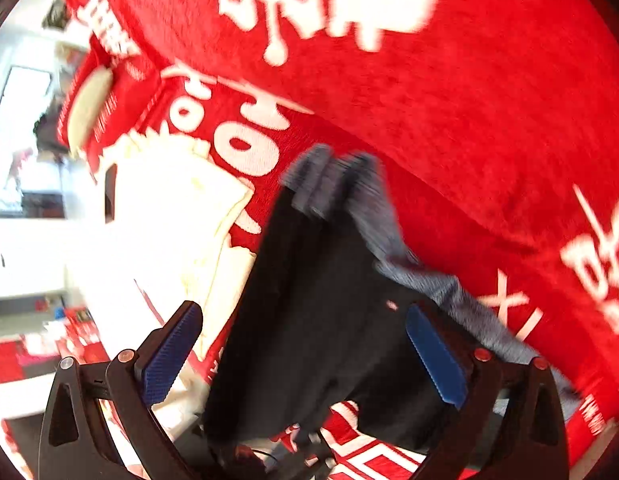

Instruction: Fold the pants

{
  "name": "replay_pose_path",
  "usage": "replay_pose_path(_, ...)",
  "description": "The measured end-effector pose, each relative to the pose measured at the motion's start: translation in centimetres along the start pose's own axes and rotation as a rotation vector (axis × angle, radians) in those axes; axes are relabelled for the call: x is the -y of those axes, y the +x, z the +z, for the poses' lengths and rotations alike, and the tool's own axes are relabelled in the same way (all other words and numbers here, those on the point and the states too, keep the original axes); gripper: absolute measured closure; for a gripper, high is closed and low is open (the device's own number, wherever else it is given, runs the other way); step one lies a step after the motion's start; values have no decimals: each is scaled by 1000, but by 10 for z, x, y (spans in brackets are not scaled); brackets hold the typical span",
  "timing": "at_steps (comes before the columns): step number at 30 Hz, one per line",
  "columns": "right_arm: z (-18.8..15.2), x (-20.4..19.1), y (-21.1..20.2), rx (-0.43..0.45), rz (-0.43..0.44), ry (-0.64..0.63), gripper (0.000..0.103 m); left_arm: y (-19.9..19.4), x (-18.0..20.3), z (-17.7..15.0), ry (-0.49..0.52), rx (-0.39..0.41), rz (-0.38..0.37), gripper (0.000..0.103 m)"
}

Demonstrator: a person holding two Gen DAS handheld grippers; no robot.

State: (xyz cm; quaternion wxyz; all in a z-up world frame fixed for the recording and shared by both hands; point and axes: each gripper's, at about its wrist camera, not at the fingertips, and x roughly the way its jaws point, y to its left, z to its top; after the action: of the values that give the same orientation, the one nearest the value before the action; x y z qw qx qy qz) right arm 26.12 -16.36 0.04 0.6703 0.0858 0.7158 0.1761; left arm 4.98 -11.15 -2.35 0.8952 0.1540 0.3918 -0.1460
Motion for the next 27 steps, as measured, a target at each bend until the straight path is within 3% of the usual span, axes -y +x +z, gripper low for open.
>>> replay_pose_path(3,10,-12,18,-96,-77,-28,2,-5,8,1,13,11,-5,76)
replay_pose_path(4,7,-10,22,-106,-106,-35,16,-4,11,1,13,9,-6,76)
replay_pose_path(5,4,-7,24,-104,-128,-34,62,-3,12,3,7,-2,-6,76)
replay_pose_path(6,0,-1,23,-98,-132,-20,79,-7,11,2,0,-2,-10,76)
replay_pose_path(7,-2,6,19,-76,-116,4,83,-9,12,4,1,4,-14,76)
replay_pose_path(13,-27,31,-20,56,22,40,84,-34,34,12,80,53,-36,76)
replay_pose_path(19,-72,64,-70,197,187,84,84,-66,67,25,165,85,-85,76)
replay_pose_path(27,-172,152,-124,399,338,222,84,-96,161,32,358,104,-200,76)
